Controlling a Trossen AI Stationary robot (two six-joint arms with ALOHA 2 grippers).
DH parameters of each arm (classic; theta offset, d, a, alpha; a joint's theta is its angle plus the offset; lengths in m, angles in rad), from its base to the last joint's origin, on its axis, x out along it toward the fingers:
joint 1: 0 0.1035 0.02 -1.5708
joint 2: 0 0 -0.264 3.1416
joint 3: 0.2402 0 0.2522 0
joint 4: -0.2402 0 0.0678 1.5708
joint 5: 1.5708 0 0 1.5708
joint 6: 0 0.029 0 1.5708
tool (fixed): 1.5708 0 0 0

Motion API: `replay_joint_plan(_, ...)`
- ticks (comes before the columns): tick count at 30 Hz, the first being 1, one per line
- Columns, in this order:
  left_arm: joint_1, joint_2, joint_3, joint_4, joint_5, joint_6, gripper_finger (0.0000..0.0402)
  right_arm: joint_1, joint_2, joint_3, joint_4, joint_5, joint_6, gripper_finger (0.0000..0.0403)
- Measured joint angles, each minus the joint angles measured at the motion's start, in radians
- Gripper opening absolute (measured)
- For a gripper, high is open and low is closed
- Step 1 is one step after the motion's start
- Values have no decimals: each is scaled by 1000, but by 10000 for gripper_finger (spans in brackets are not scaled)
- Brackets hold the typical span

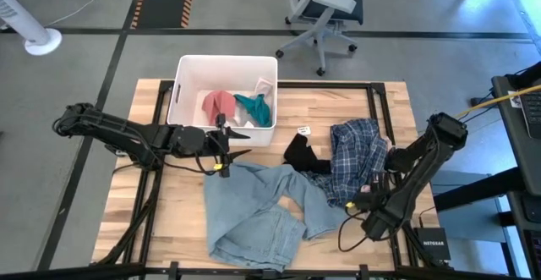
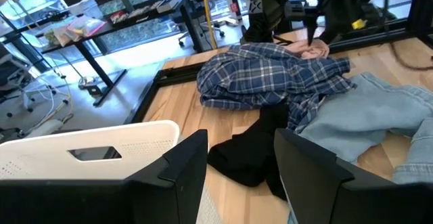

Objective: Sort clothes
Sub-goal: Put the top pink sock into the white bin

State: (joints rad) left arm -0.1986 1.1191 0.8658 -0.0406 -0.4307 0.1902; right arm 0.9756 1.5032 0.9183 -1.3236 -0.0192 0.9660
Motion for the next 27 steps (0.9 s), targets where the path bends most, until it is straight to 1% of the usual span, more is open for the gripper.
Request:
replay_joint_plan(5, 0, 0, 0, 0, 0, 0, 169, 0, 0, -57, 15, -3, 3, 172)
replay_joint_plan(7, 0, 0, 0, 0, 0, 0, 169, 0, 0, -58, 14, 17, 4, 160)
replay_joint_plan(10, 0, 0, 0, 0, 0, 0, 169, 0, 0, -58, 15, 35, -1, 116)
replay_joint_plan(14, 0, 0, 0, 0, 0, 0, 169, 0, 0, -58, 16, 51, -2, 29)
replay_joint_plan(16, 0, 0, 0, 0, 0, 0, 169, 0, 0, -57, 17, 74, -2, 14)
replay_joint_plan(18, 0, 0, 0, 0, 0, 0, 169, 0, 0, -43, 11, 93, -2, 21)
replay_joint_plan(20, 0, 0, 0, 0, 0, 0, 169, -1, 0, -6, -14, 116, -9, 23)
replay_joint_plan(23, 0, 0, 0, 0, 0, 0, 169, -1, 0, 94, -101, 170, -45, 14)
replay_joint_plan(25, 0, 0, 0, 1, 0, 0, 169, -1, 0, 181, -180, 233, -55, 10)
replay_joint_plan(27, 0, 0, 0, 1, 0, 0, 169, -1, 0, 279, -247, 324, -55, 10)
